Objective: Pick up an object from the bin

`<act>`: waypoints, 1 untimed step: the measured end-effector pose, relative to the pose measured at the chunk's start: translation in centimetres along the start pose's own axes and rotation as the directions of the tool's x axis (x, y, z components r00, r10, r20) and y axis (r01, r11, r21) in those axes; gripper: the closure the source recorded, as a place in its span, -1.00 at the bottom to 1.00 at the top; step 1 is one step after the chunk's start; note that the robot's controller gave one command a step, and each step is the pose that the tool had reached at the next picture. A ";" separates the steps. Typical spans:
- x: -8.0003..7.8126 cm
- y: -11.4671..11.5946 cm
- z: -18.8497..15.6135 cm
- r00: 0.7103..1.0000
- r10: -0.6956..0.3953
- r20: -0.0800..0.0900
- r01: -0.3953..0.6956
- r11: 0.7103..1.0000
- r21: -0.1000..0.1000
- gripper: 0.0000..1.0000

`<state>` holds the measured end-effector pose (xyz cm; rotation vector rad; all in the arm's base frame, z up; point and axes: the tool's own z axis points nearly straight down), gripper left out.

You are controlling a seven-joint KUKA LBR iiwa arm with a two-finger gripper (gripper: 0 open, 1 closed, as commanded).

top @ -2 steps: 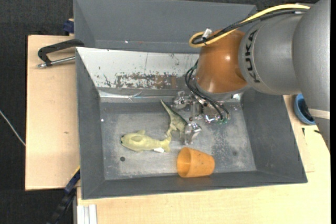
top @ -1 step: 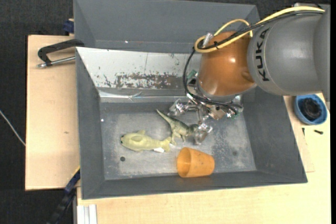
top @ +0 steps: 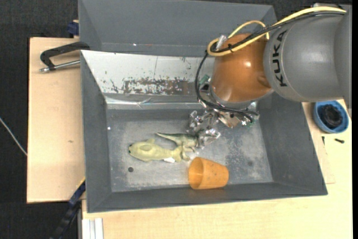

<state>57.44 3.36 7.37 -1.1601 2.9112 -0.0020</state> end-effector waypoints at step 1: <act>2.7 -3.7 -14.3 0.964 -0.267 0.002 0.267 0.964 0.005 1.00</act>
Offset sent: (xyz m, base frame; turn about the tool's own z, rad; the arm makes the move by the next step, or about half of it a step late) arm 0.0025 -0.0452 0.1381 -0.2746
